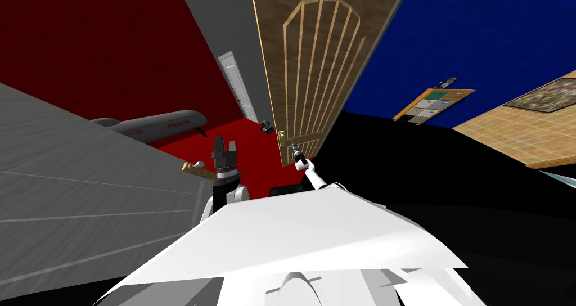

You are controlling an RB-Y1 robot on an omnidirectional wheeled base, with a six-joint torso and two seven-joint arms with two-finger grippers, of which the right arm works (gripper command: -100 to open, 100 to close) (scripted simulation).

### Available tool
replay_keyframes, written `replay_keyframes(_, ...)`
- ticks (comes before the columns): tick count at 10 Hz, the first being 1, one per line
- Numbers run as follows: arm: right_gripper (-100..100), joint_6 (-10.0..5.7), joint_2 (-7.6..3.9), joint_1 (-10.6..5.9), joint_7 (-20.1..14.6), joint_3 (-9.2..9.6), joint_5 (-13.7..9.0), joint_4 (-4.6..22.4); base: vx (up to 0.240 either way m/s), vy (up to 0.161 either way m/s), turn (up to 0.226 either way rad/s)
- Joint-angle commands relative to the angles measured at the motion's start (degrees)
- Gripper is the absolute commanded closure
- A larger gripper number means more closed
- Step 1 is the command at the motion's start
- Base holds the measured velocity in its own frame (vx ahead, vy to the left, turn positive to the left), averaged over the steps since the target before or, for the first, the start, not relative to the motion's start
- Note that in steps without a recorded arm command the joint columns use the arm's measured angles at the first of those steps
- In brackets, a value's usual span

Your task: Push the door open

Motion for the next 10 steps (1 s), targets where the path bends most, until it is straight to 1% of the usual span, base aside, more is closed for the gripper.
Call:
replay_keyframes(1,-100,0.42,1.68,0.22,0.38,0.11,0.10,-0.55,-0.160,0.090,-0.010)
replay_keyframes(2,-100,0.54,0.93,0.53,0.16,0.19,0.08,-1.03,-0.069,0.047,-0.008)
replay_keyframes(3,-100,0.43,-0.52,0.57,0.36,0.05,0.11,-0.99,0.100,-0.032,0.024)
replay_keyframes(4,-100,0.37,-0.81,0.57,0.40,0.00,0.12,-0.95,0.164,-0.064,0.020)
replay_keyframes(5,-100,0.16,-1.51,0.55,0.55,-0.17,0.15,-0.81,0.203,-0.025,0.022)
replay_keyframes(6,-100,0.00,-1.73,0.54,0.67,-0.29,0.16,-0.71,0.216,0.026,0.017)
replay_keyframes(8,-100,-0.24,-1.60,0.52,0.84,-0.49,0.19,-0.56,0.188,0.068,0.009)
replay_keyframes(10,-100,-0.55,-0.67,0.50,1.06,-0.73,0.23,-0.36,0.180,0.110,0.013)
